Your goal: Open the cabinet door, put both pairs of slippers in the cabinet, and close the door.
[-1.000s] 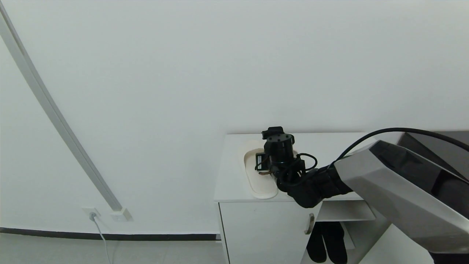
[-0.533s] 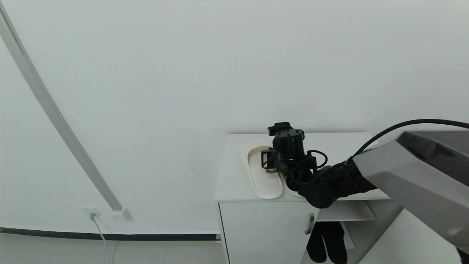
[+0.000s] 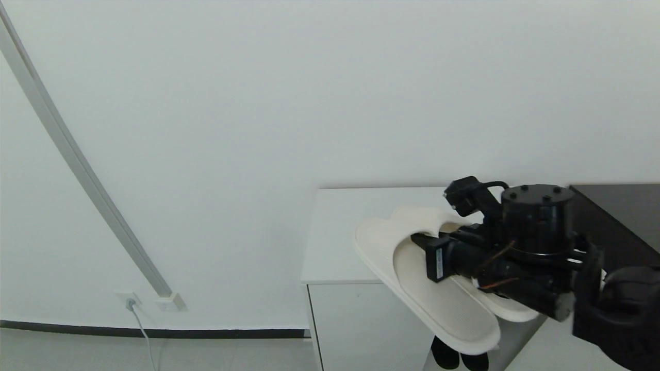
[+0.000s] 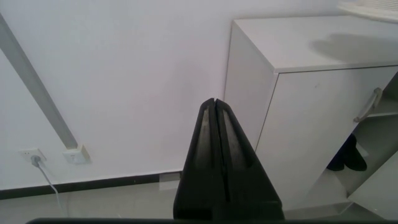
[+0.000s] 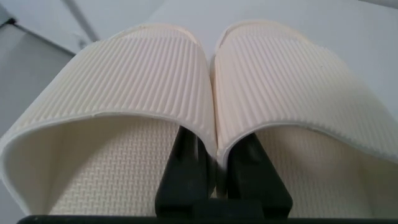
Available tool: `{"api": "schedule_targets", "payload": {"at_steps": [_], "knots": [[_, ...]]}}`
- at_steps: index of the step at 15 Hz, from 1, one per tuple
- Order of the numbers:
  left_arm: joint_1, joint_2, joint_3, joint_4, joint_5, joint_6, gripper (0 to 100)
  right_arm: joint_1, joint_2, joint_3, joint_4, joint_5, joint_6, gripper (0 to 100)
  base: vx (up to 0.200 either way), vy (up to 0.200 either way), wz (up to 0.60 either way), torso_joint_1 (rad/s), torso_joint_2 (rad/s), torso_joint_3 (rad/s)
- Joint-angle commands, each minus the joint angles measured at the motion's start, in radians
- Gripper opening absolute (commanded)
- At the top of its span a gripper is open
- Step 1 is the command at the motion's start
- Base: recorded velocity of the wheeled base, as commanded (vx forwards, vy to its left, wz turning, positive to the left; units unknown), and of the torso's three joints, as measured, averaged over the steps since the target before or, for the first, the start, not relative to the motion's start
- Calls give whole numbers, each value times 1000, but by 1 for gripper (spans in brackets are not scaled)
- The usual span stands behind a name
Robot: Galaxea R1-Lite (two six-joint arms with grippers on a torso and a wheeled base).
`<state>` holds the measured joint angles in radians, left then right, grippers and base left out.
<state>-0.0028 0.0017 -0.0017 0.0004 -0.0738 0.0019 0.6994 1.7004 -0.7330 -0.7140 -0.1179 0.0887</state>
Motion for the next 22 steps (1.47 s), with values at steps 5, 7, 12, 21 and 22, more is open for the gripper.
{"api": "schedule_targets", "payload": {"at_steps": [5, 7, 12, 21, 22], "knots": [[0, 0, 0, 1, 0, 0, 0, 81, -142, 106, -4, 30, -3, 0, 0, 0, 0, 0, 0, 0], [1, 0, 0, 0, 0, 0, 0, 88, -136, 109, -4, 30, -3, 0, 0, 0, 0, 0, 0, 0], [1, 0, 0, 1, 0, 0, 0, 92, -133, 127, -5, 30, -4, 0, 0, 0, 0, 0, 0, 0], [0, 0, 0, 0, 0, -2, 0, 100, -113, 139, -8, 27, -7, 0, -200, 0, 0, 2, 1, 3], [0, 1, 0, 0, -1, -2, 0, 100, -113, 145, -10, 27, -7, 0, -200, 0, 0, 2, 2, 2]]}}
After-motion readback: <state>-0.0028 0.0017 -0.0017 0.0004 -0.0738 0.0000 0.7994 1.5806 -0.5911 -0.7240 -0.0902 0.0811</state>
